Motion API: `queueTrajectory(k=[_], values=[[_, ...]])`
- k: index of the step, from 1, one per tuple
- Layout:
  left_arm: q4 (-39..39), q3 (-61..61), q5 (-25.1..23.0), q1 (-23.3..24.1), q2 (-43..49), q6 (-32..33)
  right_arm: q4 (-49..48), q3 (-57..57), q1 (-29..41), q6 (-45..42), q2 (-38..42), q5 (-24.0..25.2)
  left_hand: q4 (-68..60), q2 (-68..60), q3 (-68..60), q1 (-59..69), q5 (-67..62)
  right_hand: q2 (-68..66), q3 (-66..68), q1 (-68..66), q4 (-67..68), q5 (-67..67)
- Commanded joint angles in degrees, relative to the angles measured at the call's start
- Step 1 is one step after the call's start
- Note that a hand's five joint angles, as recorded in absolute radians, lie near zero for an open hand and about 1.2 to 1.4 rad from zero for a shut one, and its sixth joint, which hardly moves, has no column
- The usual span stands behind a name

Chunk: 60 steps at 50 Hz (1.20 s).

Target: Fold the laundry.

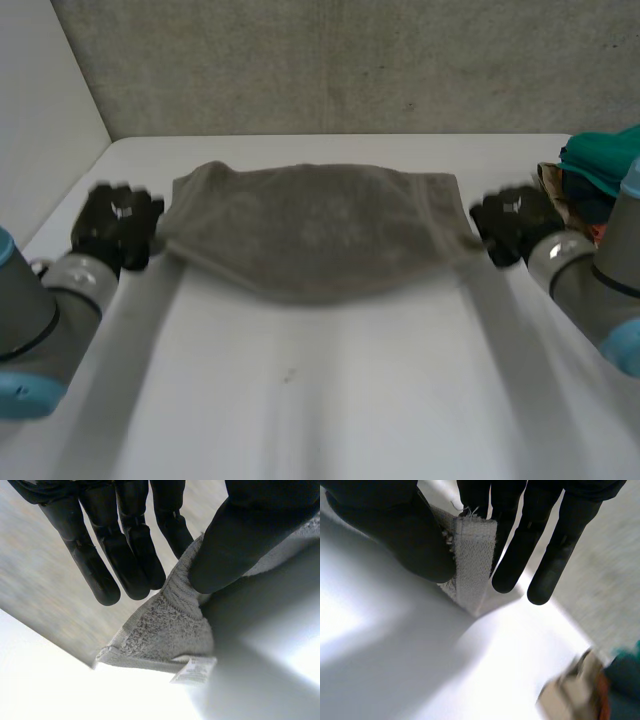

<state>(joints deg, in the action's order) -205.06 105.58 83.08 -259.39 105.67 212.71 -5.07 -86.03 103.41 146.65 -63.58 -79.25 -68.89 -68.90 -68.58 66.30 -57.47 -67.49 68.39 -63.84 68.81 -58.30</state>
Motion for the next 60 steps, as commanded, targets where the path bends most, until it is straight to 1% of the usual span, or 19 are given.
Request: queueTrajectory(k=[1, 3, 5, 8, 12, 15, 20, 26, 31, 38, 39, 40, 42, 43, 45, 50, 54, 57, 60], values=[[25.11, 5.6, 0.86, -0.51, -8.71, 12.98, 22.23, -8.69, -2.69, -22.24, -8.72, -3.0, -11.11, -11.1, -11.42, 13.7, -12.53, -12.51, 11.61, -16.16, 11.19, -11.7], [34.49, 7.35, 0.77, -0.59, -12.74, 16.4, 27.98, -11.07, -3.65, -26.22, -11.46, -4.24, -11.11, -11.1, -11.42, 13.7, -12.53, -12.51, 11.61, -16.16, 11.19, -11.7], [39.89, 8.06, 0.16, -0.59, -15.05, 17.82, 33.95, -13.36, -5.05, -30.34, -14.71, -4.77, -11.11, -11.1, -11.42, 13.7, -12.53, -12.51, 11.61, -16.16, 11.19, -11.7], [42.99, 7.54, 0.07, -0.59, -17.69, 19.32, 34.25, -13.64, -5.68, -31.16, -16.13, -3.9, -11.11, -11.1, -11.42, 13.7, -12.53, -12.51, 11.61, -16.16, 11.19, -11.7], [37.82, 4.82, 0.07, -0.42, -16.38, 19.85, 28.29, -11.71, -5.5, -30.11, -16.05, -2.84, -11.11, -11.1, -11.42, 13.7, -12.53, -12.51, 11.61, -16.16, 11.19, -11.7], [31.42, 1.23, 0.24, -0.33, -10.26, 19.93, 23.71, -10.21, -5.24, -26.69, -14.04, -2.84, -11.11, -11.1, -11.42, 13.7, -12.53, -12.51, 11.61, -16.16, 11.19, -11.7], [22.44, -5.9, 0.42, 0.02, -1.36, 19.32, 14.14, -3.28, -4.71, -18.17, -4.82, -3.72, -11.11, -11.1, -11.42, 13.7, -12.53, -12.51, 11.61, -16.16, 11.19, -11.7], [10.76, -17.13, 0.51, 2.82, 11.19, 19.06, 6.31, 4.11, -1.55, -15.34, 2.22, -6.26, -11.11, -11.1, -11.42, 13.7, -12.53, -12.51, 11.61, -16.16, 11.19, -11.7], [5.82, -26.9, 0.86, 4.33, 20.7, 18.71, -1.07, 11.22, -0.23, -15.34, 9.68, -10.13, -11.11, -11.1, -11.42, 13.7, -12.53, -12.51, 11.61, -16.16, 11.19, -11.7], [2.91, -37.28, 0.86, 5.2, 29.94, 17.57, -5.91, 17.47, 0.47, -15.08, 16.11, -11.19, -11.11, -11.1, -11.42, 13.7, -12.53, -12.51, 11.61, -16.16, 11.19, -11.7], [2.56, -37.98, 0.77, 5.99, 30.81, 16.43, -7.05, 18.96, 0.65, -14.99, 17.6, -11.89, -5.14, -5.13, -5.44, 7.73, -6.56, 21.73, -22.63, 18.09, -23.05, 22.54], [2.47, -37.99, 0.77, 6.43, 31.0, 16.07, -7.5, 19.84, 0.91, -14.99, 18.48, -13.11, 14.91, 14.91, 14.6, -12.32, 13.49, 57.21, -58.11, 53.57, -58.53, 58.02], [1.86, -37.9, 0.6, 7.75, 31.09, 14.76, -8.38, 20.38, 1.18, -14.73, 19.02, -14.79, 57.46, 57.47, 57.16, -54.87, 56.04, 57.49, -58.39, 53.84, -58.81, 58.3], [1.51, -37.81, 0.68, 8.19, 31.09, 14.4, -8.38, 20.47, 1.26, -14.46, 19.11, -15.75, 50.34, 50.34, 50.03, -47.75, 48.92, 57.49, -58.39, 53.84, -58.81, 58.3], [1.07, -37.46, 0.95, 8.81, 31.0, 13.7, -8.56, 20.21, 1.53, -13.06, 18.23, -17.78, 58.89, 58.9, 58.58, -56.3, 57.47, 57.49, -58.39, 53.84, -58.81, 58.3], [0.8, -31.16, 0.95, 9.51, 24.26, 9.75, -6.98, 15.29, 1.27, -8.23, 12.88, -17.52, 58.89, 58.9, 58.58, -56.3, 57.47, 57.49, -58.39, 53.84, -58.81, 58.3], [0.71, -24.66, 0.86, 9.16, 18.28, 5.45, -4.7, 7.3, 0.91, -5.41, 6.02, -12.79, 58.89, 58.9, 58.58, -56.3, 57.47, 57.49, -58.39, 53.84, -58.81, 58.3], [0.71, -20.77, 0.77, 9.07, 15.54, 2.19, -1.89, 1.58, 0.04, -4.27, 1.98, -6.81, 58.89, 58.9, 58.58, -56.3, 57.47, 57.49, -58.39, 53.84, -58.81, 58.3], [0.45, -16.11, 0.51, 8.81, 11.76, -2.73, 0.75, -2.99, -3.64, -2.77, -0.22, -1.8, 58.89, 58.9, 58.58, -56.3, 57.47, 51.36, -52.26, 47.71, -52.68, 52.17]])
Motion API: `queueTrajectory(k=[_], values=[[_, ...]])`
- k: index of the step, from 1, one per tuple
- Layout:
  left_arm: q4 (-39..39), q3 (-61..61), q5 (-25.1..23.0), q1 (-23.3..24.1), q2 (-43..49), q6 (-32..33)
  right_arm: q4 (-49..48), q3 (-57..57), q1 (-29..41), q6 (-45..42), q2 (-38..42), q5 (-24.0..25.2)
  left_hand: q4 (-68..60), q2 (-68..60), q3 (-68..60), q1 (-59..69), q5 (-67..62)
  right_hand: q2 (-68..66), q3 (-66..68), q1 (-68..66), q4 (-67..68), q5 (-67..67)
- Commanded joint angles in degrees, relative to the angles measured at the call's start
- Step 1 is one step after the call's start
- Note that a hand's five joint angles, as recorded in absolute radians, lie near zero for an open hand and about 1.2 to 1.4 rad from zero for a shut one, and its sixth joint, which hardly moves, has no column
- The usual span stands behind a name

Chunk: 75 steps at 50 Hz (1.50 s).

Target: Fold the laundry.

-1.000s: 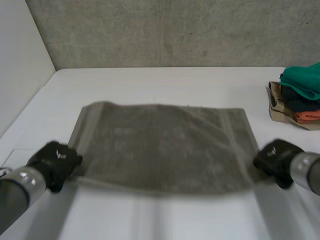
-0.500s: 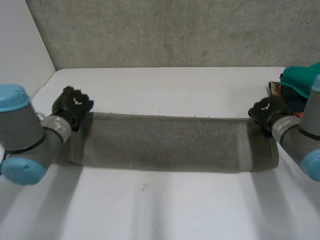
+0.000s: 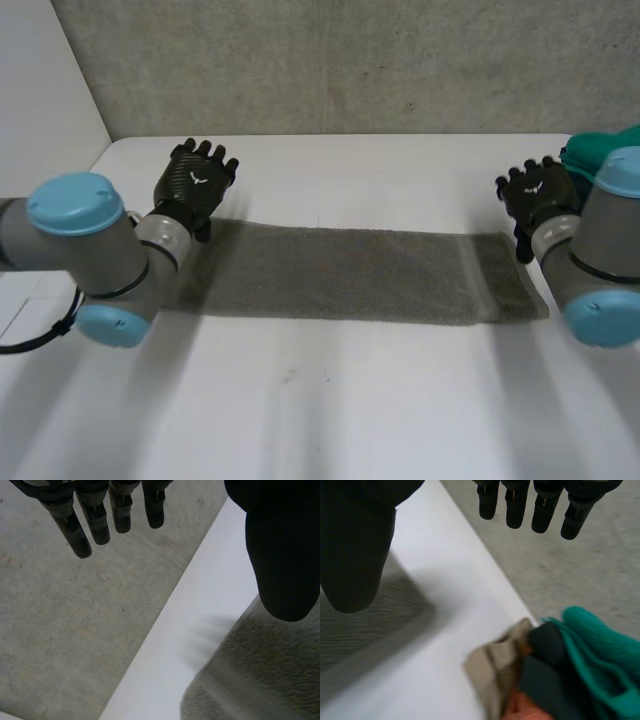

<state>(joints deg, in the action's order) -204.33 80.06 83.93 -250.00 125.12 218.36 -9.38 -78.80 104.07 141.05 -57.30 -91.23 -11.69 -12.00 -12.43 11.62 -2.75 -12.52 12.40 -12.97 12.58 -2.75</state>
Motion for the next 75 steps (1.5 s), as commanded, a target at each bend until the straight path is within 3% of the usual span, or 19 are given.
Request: queueTrajectory(k=[1, 5, 17, 18, 19, 20, 29, 34, 39, 41, 52, 58, 64, 67, 68, 69, 75], values=[[-0.62, 10.46, -0.43, -0.58, -8.4, -9.69, 5.6, -11.19, -5.27, 3.09, -6.6, 11.15, 1.69, 2.0, 2.43, -1.62, 2.75, -4.95, 5.07, -4.5, 4.89, -4.72], [-3.69, 15.2, -0.61, -0.58, -10.6, -16.02, 6.04, -14.54, -8.88, 3.36, -6.69, 13.7, 1.69, 2.0, 2.43, -1.62, 2.75, -8.83, 8.95, -8.37, 8.76, -8.59], [-6.16, 17.15, -0.61, -0.31, -10.6, -17.0, 0.86, -15.6, -10.02, 3.09, -2.21, 14.06, 1.69, 2.0, 2.43, -1.62, 2.75, -19.24, 19.37, -18.79, 19.18, -19.01], [-6.16, 17.24, -0.52, -0.31, -10.6, -17.0, 0.6, -15.42, -10.02, 3.09, -1.68, 13.97, 1.69, 2.0, 2.43, -1.62, 2.75, -24.26, 24.38, -23.81, 24.19, -24.03], [-6.16, 17.24, -0.52, -0.31, -10.6, -17.0, 0.07, -15.07, -10.11, 3.09, -1.24, 13.8, 1.69, 2.0, 2.43, -1.62, 2.75, -58.61, 58.74, -58.16, 58.55, -58.38], [-6.16, 17.24, -0.52, -0.23, -10.6, -17.0, -0.19, -14.98, -10.28, 3.27, -1.24, 13.53, 1.69, 2.0, 2.43, -1.62, 2.75, -67.39, 67.51, -66.94, 67.33, -67.16], [-6.34, 18.03, -0.35, -0.4, -13.06, -17.18, -1.25, -17.09, -15.99, 1.52, -5.88, 11.51, 1.69, 2.0, 2.43, -1.62, 2.75, -67.48, 67.6, -67.03, 67.42, -67.25], [-6.25, 18.2, -0.08, -0.58, -14.46, -17.53, -0.81, -16.92, -26.08, -7.5, -9.67, 11.16, 1.69, 2.0, 2.43, -1.62, 2.75, -67.48, 67.6, -67.03, 67.42, -67.25], [-6.25, 18.99, -0.08, -0.93, -16.57, -17.62, -0.9, -16.56, -27.08, -16.94, -10.38, 11.33, 1.48, 1.79, 2.22, -1.41, 2.54, -67.48, 67.6, -67.03, 67.42, -67.25], [-6.34, 19.26, 0.01, -1.28, -17.45, -17.7, -1.08, -16.21, -24.89, -17.12, -11.25, 11.77, 1.48, 1.79, 2.21, -1.4, 2.54, -67.48, 67.6, -67.03, 67.42, -67.25], [-6.25, 19.7, 0.27, -2.33, -20.18, -18.67, -9.77, -5.76, 7.35, -2.71, -11.88, 13.7, 1.31, 1.62, 2.05, -1.24, 2.37, -67.48, 67.6, -67.03, 67.42, -67.25], [-6.16, 20.58, 0.27, -2.6, -20.71, -18.67, -15.13, 4.85, 27.38, -2.8, 2.42, 18.36, 1.31, 1.62, 2.05, -1.24, 2.37, -67.48, 67.6, -67.03, 67.42, -67.25], [-5.99, 21.1, 0.18, -2.07, -20.44, -18.67, -14.61, 11.73, 32.52, -2.36, 14.74, 19.68, 1.31, 1.62, 2.05, -1.24, 2.37, -67.48, 67.6, -67.03, 67.42, -67.25], [-5.9, 21.19, 0.18, -1.98, -20.36, -18.67, -14.17, 12.35, 33.22, -2.09, 17.83, 19.69, 1.31, 1.62, 2.05, -1.24, 2.37, -45.11, 45.23, -44.66, 45.05, -44.88], [-5.9, 21.19, 0.18, -1.9, -20.27, -18.67, -14.08, 12.35, 33.48, -2.09, 17.75, 19.42, 1.31, 1.62, 2.05, -1.24, 2.37, -30.35, 30.47, -29.89, 30.28, -30.11], [-5.9, 21.19, 0.18, -1.9, -20.18, -18.67, -13.47, 12.18, 33.66, -2.0, 17.05, 18.29, 1.31, 1.62, 2.05, -1.24, 2.37, -0.72, 0.85, -0.27, 0.66, -0.49], [-5.81, 21.37, -0.08, -1.37, -19.92, -18.67, -7.24, 8.76, 32.17, 1.76, 10.99, 7.22, 1.48, 1.79, 2.21, -1.4, 2.54, 2.52, -2.4, 2.97, -2.58, 2.75]])
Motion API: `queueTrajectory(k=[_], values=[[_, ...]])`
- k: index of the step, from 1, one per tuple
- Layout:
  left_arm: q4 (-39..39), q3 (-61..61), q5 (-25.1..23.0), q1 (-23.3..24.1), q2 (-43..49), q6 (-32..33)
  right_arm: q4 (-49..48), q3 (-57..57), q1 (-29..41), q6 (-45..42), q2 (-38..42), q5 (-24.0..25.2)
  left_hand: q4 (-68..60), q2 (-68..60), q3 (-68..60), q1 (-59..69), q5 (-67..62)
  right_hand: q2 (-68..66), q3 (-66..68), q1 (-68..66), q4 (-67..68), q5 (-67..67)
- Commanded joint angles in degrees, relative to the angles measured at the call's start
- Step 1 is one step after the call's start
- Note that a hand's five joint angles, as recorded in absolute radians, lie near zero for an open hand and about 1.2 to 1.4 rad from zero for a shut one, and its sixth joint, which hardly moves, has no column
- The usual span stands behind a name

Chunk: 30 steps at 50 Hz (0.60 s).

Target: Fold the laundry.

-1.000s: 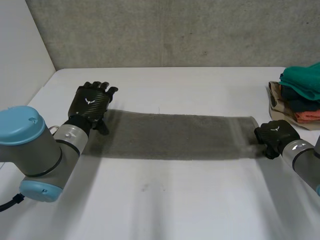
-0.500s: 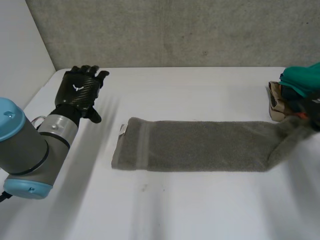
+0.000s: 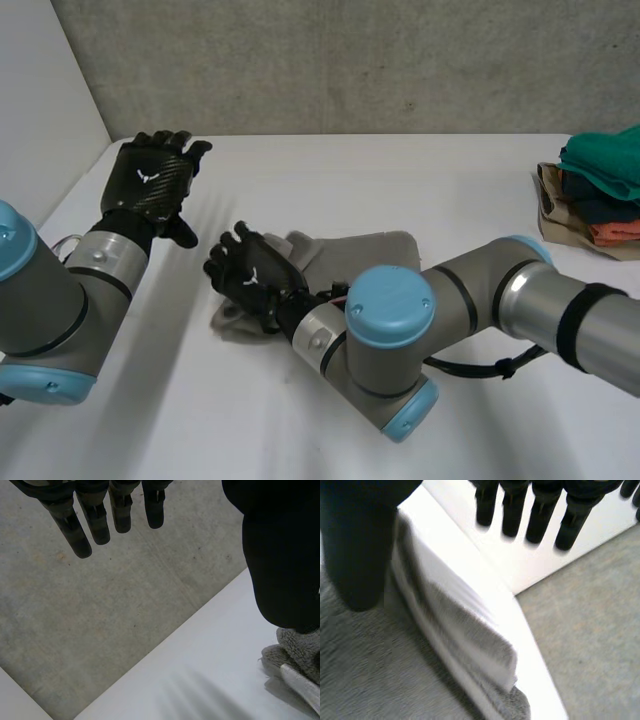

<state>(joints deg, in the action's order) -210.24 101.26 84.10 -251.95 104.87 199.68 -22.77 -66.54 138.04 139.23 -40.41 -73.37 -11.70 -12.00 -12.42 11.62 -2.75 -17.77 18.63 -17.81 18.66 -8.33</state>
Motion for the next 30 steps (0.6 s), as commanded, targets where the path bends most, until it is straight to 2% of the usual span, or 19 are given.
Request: queueTrajectory(k=[1, 3, 7, 13, 17, 18, 24, 30], values=[[0.09, 0.16, -0.26, 1.11, 0.33, 0.0, 7.38, -4.47, -2.42, 4.89, -6.87, -12.04, 1.48, 1.79, 2.21, -1.4, 2.54, 7.77, -8.63, 7.81, -8.66, 8.33], [0.18, 0.16, -0.26, 1.81, 0.33, 0.0, 10.63, -7.81, -5.23, 9.11, -10.2, -14.78, 1.48, 1.79, 2.21, -1.4, 2.54, 7.77, -8.63, 7.81, -8.66, 8.33], [0.18, 0.16, -0.17, 3.92, 0.33, 0.0, 14.24, -13.87, -9.19, 13.78, -16.18, -14.96, 1.48, 1.79, 2.21, -1.4, 2.54, 7.77, -8.63, 7.81, -8.66, 8.33], [0.18, 0.07, -0.43, 6.91, 0.33, 0.09, 14.16, -21.08, -13.85, 14.58, -16.9, -14.7, 1.48, 1.79, 2.21, -1.4, 2.54, 7.37, -8.23, 7.41, -8.26, 7.93], [0.27, -1.24, -0.96, 9.72, 0.86, 0.27, 13.64, -24.25, -17.98, 13.35, -16.81, -14.61, 0.65, 0.95, 1.37, -0.57, 1.7, -7.91, 7.05, -7.87, 7.02, -7.35], [0.27, -1.59, -1.13, 10.25, 1.47, 0.27, 12.59, -25.38, -18.77, 12.74, -16.98, -14.43, 0.14, 0.45, 0.87, -0.06, 1.2, -13.78, 12.93, -13.75, 12.9, -13.23], [2.37, -8.08, -0.79, 15.52, 9.54, 0.36, 5.91, -29.0, -19.39, 12.55, -17.6, -12.94, -0.54, -0.23, 0.19, 0.61, 0.52, -11.15, 10.3, -11.12, 10.26, -10.6], [6.59, -15.03, 0.8, 16.41, 17.29, 0.79, 3.88, -30.49, -19.48, 14.13, -18.83, -12.94, -0.71, -0.4, 0.02, 0.78, 0.35, -9.64, 8.78, -9.6, 8.75, -9.08]])
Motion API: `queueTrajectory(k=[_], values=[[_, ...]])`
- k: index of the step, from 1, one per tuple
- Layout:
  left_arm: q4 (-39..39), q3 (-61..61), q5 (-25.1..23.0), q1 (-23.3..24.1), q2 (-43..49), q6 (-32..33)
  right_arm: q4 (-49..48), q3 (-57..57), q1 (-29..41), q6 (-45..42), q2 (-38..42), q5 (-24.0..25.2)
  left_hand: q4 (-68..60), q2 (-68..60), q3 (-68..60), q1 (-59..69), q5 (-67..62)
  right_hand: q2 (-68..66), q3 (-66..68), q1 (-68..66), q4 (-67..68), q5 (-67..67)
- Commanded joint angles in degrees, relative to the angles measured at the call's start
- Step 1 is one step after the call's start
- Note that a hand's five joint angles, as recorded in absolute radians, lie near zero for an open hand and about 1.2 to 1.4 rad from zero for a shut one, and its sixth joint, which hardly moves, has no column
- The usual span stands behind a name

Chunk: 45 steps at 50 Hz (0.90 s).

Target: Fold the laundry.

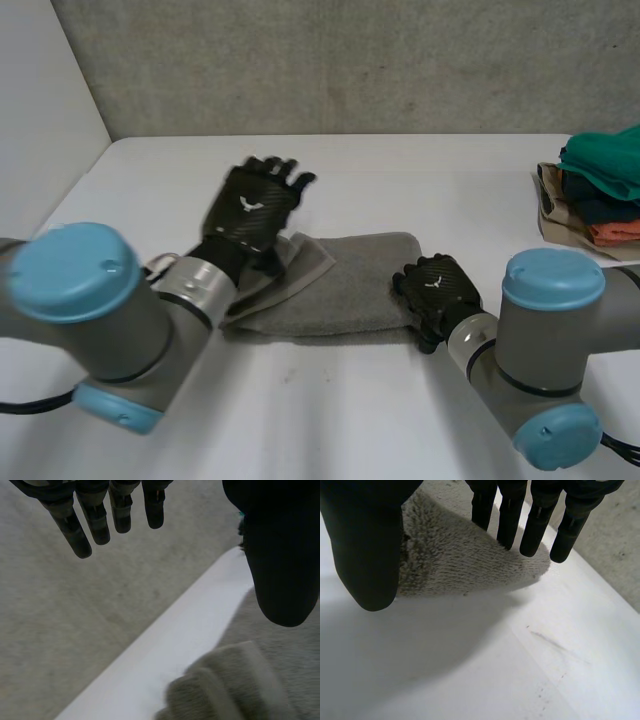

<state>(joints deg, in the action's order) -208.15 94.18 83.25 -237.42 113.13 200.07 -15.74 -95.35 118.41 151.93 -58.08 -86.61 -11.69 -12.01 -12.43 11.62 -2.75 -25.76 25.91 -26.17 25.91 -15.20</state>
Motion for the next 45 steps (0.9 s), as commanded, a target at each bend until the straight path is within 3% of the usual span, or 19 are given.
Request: queueTrajectory(k=[1, 13, 16, 21, 24, 30, 40, 45], values=[[5.21, -9.1, 1.91, 1.96, 9.99, 0.4, -3.24, -1.76, 0.15, 1.78, -1.16, 0.3, -0.71, -0.39, 0.03, 0.78, 0.35, -1.81, 1.67, -1.41, 1.66, -2.37], [9.35, -19.38, 3.23, 1.44, 20.72, 0.49, -4.38, -1.85, 1.47, 5.13, -0.64, -0.05, -2.05, -1.74, -1.32, 2.12, -0.99, -14.07, 13.93, -13.67, 13.92, -14.63], [9.26, -20.97, 6.12, -0.14, 21.69, 0.49, -5.17, -1.85, 1.64, 5.04, -0.37, -0.05, -5.41, -5.1, -4.68, 5.48, -4.35, -25.5, 25.36, -25.1, 25.35, -26.07], [7.51, -22.47, 15.08, -6.19, 21.52, 3.55, -5.44, -1.5, 1.47, 4.42, -0.28, -0.31, -6.26, -5.95, -5.53, 6.33, -5.2, -40.31, 40.17, -39.91, 40.16, -40.88], [7.24, -21.68, 16.59, -7.7, 21.17, 6.72, -5.26, -1.41, 1.03, 4.33, -0.46, -0.31, -5.76, -5.44, -5.02, 5.83, -4.7, -54.19, 54.04, -53.78, 54.04, -54.75], [7.24, -16.85, 16.42, -7.35, 15.82, 9.9, -3.6, -2.03, 0.77, 2.93, -1.25, -0.4, -3.91, -3.59, -3.17, 3.98, -2.85, -54.24, 54.09, -53.83, 54.09, -54.8], [7.15, -5.86, 15.72, -5.42, 2.81, 8.84, 2.82, -6.07, -4.51, -13.49, -7.84, -3.21, -0.54, -0.23, 0.19, 0.61, 0.52, -54.24, 54.09, -53.83, 54.09, -54.8], [7.24, -3.31, 9.06, -1.48, -0.54, 3.94, 2.56, -4.67, -4.6, -16.85, -7.93, -3.21, 0.13, 0.45, 0.87, -0.06, 1.19, -54.24, 54.09, -53.83, 54.09, -54.8]])
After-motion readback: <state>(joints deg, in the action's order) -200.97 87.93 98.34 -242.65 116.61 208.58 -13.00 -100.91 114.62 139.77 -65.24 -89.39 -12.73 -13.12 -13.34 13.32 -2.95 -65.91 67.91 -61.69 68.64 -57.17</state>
